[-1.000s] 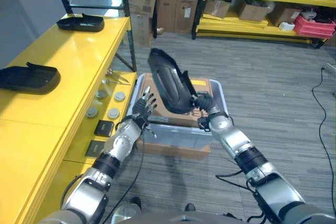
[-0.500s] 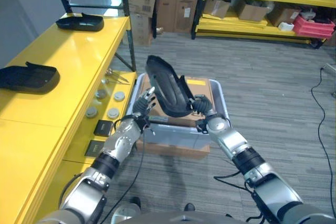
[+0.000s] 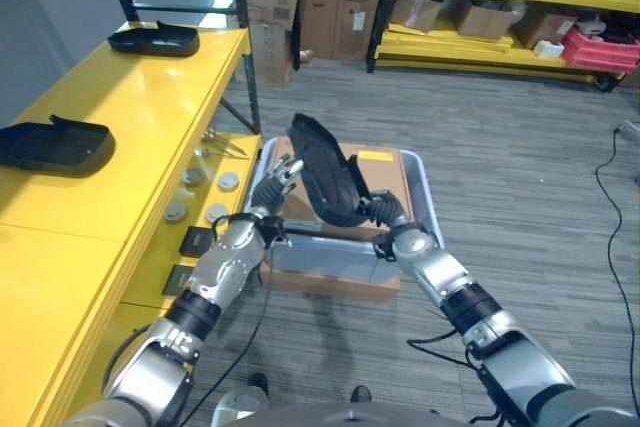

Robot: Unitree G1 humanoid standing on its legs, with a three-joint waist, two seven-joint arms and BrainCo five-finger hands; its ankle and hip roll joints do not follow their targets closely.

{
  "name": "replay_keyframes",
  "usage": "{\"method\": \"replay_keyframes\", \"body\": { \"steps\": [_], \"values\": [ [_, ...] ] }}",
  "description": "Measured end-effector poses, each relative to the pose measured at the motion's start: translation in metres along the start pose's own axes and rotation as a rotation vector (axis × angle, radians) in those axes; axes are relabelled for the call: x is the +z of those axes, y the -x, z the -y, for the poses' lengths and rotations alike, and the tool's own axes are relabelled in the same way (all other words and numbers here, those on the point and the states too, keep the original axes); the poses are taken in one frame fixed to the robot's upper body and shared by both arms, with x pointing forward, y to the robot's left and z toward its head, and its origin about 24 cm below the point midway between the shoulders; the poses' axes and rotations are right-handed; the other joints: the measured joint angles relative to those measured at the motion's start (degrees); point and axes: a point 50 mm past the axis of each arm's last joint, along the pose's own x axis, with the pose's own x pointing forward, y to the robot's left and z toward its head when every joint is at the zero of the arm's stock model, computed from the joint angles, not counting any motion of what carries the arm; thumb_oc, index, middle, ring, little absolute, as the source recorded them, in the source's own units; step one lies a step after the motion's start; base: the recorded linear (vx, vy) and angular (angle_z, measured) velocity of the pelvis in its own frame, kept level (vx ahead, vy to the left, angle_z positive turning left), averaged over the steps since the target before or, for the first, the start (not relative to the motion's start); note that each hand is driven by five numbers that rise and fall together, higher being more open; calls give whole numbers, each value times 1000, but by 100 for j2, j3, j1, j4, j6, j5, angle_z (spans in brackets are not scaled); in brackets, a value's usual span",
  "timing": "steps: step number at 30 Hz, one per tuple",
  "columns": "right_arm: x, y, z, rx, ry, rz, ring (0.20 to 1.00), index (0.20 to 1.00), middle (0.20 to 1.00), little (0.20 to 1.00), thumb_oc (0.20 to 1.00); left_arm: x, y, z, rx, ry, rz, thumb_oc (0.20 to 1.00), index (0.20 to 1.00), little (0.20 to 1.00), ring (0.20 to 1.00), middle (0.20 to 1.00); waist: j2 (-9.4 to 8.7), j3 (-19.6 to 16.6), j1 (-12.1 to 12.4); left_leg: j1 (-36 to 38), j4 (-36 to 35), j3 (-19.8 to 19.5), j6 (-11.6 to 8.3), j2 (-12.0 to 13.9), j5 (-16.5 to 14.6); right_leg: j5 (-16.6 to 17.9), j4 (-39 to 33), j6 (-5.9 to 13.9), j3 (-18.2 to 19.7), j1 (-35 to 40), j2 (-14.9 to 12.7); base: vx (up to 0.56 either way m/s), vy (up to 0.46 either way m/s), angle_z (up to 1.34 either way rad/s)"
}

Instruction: Move parts from the plastic box to the shelf.

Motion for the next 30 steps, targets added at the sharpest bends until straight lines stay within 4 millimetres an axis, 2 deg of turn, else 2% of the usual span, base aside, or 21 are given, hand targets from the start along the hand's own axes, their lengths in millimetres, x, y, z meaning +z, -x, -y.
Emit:
{"method": "replay_keyframes", "body": {
  "steps": [3, 8, 11, 20, 24, 30],
  "values": [
    [-2, 0, 1, -3, 2, -8, 200, 200, 200, 200, 200, -9, 0, -4, 50, -53, -76, 1000, 1000, 1000, 1000, 1000, 6, 2, -1, 6, 0, -1, 0, 1, 0, 0, 0, 0, 0, 7, 2, 0, 0, 0],
    [-2, -1, 1, -5, 6, -20, 200, 200, 200, 200, 200, -44, 4, -32, 216, -150, -288, 1000, 1000, 1000, 1000, 1000, 47, 26, 6, 13, 0, -15, 0, 0, 2, 0, 0, 0, 2, 20, 1, 0, 0, 0],
    [-2, -1, 1, -19, 3, -21, 200, 200, 200, 200, 200, -53, 7, -40, 253, -159, -341, 1000, 1000, 1000, 1000, 1000, 77, 45, 9, 13, 2, -46, 0, 0, 6, -3, -1, -4, -11, 38, 1, 2, 6, 5],
    [-7, -2, 1, -19, 5, -45, 200, 200, 200, 200, 200, -53, 4, -30, 257, -128, -312, 1000, 1000, 1000, 1000, 1000, 117, 65, -18, 24, 21, -82, -3, 0, 9, -9, -1, 1, -65, 77, 2, 0, 0, 2],
    [-10, -2, 1, -20, 11, -60, 200, 200, 200, 200, 200, -46, 1, -25, 280, -61, -242, 1000, 1000, 1000, 1000, 1000, 117, 65, -29, 24, 24, -87, -6, 1, 11, -9, -1, 1, -84, 81, 3, 0, 0, 0],
    [-11, -1, -2, -9, 24, -60, 200, 200, 200, 200, 200, -37, -2, -24, 262, -63, -199, 1000, 1000, 1000, 1000, 1000, 117, 66, 15, 13, 24, -105, -9, 1, 19, -9, -1, 1, -107, 83, 3, -5, -2, 1]
  ]
}}
